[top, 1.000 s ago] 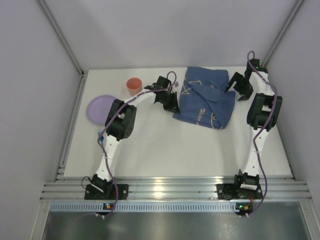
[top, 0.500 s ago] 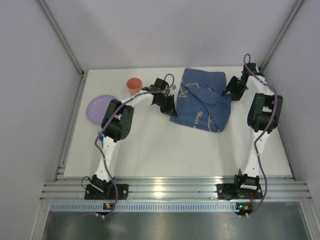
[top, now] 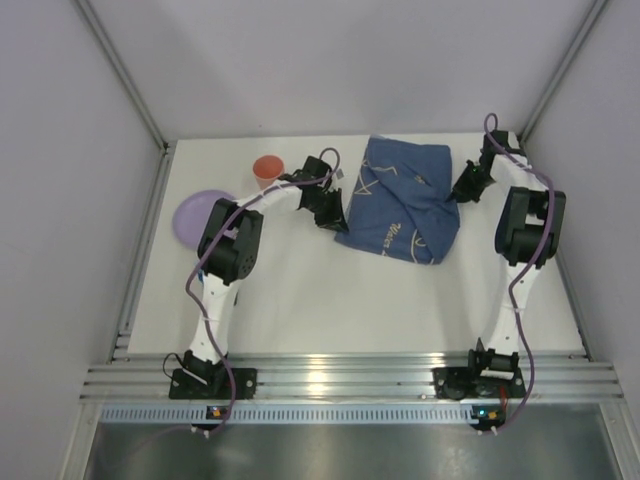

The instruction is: Set the dinner table for one person

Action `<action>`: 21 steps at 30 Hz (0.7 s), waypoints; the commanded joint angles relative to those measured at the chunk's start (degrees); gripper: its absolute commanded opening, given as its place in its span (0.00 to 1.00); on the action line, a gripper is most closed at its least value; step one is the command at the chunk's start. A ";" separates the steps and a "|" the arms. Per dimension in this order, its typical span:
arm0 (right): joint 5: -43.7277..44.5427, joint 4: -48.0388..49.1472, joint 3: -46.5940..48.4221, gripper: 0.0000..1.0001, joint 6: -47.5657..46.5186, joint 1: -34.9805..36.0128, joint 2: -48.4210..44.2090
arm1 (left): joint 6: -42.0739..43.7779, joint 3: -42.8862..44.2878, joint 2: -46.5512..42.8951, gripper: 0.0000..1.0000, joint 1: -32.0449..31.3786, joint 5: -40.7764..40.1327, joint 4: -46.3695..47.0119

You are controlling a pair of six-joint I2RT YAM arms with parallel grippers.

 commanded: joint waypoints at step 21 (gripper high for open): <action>11.66 -4.87 -50.97 0.00 19.86 -13.84 -53.41 | -27.78 -31.10 -44.31 0.00 3.47 -37.19 -15.22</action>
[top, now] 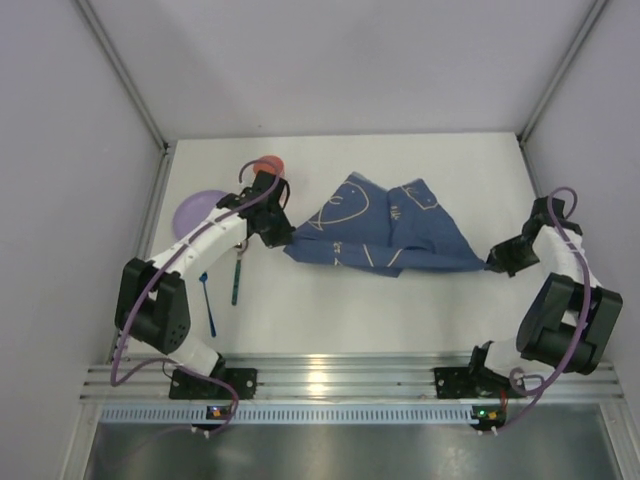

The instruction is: Set the dinner table for one person

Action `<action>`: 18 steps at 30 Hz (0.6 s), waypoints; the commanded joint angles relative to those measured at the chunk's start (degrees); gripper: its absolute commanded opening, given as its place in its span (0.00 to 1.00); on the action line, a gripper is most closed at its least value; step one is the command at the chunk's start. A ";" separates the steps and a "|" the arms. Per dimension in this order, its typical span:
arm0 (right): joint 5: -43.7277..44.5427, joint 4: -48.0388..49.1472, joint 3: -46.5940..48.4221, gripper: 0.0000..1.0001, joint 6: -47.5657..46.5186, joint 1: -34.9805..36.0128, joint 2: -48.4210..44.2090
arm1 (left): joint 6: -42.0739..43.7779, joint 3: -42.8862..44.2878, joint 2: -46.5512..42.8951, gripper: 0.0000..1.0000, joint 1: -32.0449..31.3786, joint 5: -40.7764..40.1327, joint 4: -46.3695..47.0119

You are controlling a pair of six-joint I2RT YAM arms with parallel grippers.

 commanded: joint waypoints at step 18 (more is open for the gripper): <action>-21.80 5.04 62.05 0.00 0.34 11.87 21.23 | 8.77 43.16 16.79 0.00 -0.05 3.42 0.87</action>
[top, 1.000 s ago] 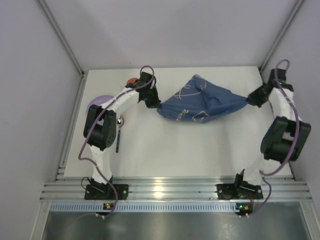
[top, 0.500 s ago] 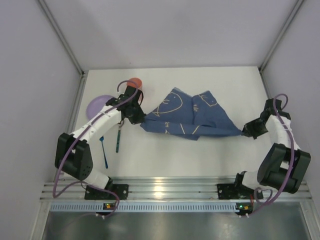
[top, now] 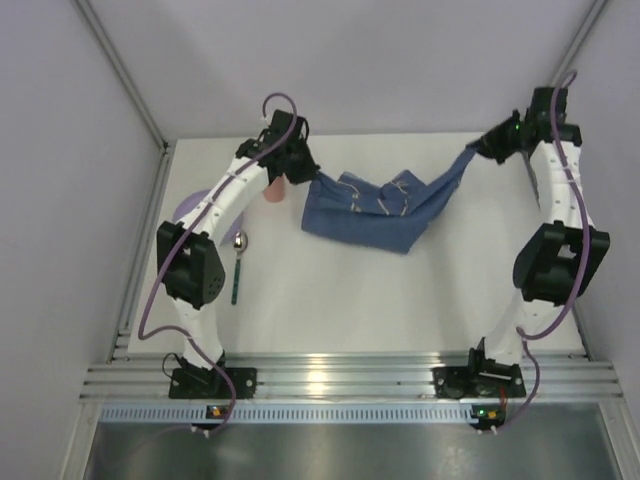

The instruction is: Set the dinner table for one person

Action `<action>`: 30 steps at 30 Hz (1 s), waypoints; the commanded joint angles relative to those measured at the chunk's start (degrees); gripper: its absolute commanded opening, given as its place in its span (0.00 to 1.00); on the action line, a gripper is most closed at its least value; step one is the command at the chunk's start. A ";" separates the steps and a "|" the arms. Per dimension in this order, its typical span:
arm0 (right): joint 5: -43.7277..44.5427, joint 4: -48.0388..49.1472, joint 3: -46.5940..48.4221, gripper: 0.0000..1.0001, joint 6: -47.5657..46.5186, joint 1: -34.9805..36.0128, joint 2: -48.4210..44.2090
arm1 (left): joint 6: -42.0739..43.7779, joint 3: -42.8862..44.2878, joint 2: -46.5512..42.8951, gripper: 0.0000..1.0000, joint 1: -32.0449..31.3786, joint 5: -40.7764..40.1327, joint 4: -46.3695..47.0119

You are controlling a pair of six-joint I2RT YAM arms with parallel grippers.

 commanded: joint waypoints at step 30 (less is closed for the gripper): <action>10.13 3.98 -50.93 0.38 -17.41 -9.47 -28.69 | -6.23 -51.32 -32.56 0.84 0.80 5.95 3.76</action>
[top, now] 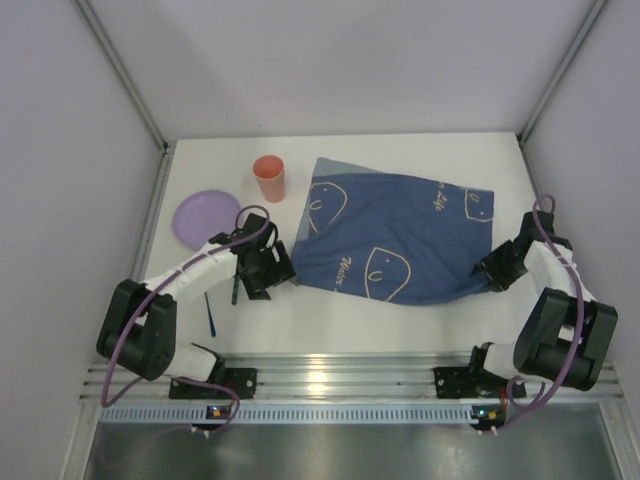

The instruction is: Set the dinner table for one person

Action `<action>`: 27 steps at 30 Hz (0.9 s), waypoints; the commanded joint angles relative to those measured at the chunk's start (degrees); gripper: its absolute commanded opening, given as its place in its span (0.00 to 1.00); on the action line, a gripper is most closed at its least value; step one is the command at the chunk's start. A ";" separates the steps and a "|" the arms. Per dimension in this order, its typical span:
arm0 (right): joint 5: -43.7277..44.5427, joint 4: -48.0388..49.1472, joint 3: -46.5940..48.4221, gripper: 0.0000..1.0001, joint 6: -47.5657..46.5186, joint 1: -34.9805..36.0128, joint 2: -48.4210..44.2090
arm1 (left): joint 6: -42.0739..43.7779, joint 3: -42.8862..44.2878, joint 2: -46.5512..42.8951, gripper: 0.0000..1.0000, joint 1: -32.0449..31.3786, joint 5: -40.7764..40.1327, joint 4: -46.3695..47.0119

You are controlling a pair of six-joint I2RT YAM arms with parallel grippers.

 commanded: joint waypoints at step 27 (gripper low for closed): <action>-13.89 -0.77 21.25 0.15 -1.66 23.62 3.92 | 12.43 69.89 47.61 0.67 1.09 -9.14 4.35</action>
